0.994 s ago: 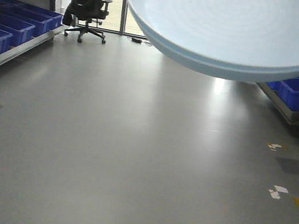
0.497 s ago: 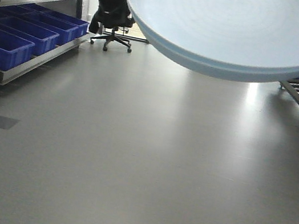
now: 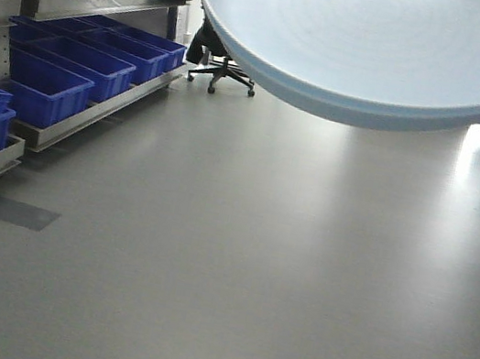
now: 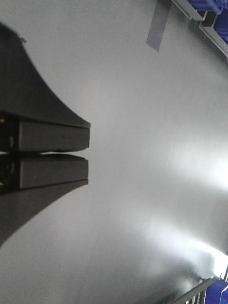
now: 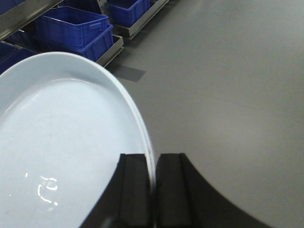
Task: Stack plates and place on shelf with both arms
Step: 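Drive the base toward the shelf of blue bins, holding the plate stack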
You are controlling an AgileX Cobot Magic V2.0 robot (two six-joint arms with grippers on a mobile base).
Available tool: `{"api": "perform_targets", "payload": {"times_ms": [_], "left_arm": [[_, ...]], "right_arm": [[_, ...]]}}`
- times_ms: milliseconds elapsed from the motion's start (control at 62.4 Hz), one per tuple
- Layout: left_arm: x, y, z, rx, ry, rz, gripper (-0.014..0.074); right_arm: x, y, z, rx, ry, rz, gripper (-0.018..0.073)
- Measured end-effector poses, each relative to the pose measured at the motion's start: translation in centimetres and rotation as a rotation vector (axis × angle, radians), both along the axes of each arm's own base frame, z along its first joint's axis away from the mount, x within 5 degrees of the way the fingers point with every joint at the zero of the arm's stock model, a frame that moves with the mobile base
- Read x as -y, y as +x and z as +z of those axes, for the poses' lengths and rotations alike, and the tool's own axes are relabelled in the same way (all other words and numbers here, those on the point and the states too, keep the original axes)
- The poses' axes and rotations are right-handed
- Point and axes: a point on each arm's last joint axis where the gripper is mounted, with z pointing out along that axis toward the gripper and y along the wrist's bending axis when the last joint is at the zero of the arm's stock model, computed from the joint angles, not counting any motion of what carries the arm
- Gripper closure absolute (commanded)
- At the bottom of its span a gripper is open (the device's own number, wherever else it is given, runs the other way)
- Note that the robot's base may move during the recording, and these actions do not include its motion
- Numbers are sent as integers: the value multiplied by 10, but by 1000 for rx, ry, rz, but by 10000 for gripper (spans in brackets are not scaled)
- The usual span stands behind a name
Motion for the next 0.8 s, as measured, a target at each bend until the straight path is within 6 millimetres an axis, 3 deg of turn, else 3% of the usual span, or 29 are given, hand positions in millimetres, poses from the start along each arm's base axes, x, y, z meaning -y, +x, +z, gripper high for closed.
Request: {"api": "perform_targets", "payload": {"times_ms": [801], "left_arm": [[0,0,0,2,0,0,496]], "right_arm": [[0,0,0,0,0,0,511]]}}
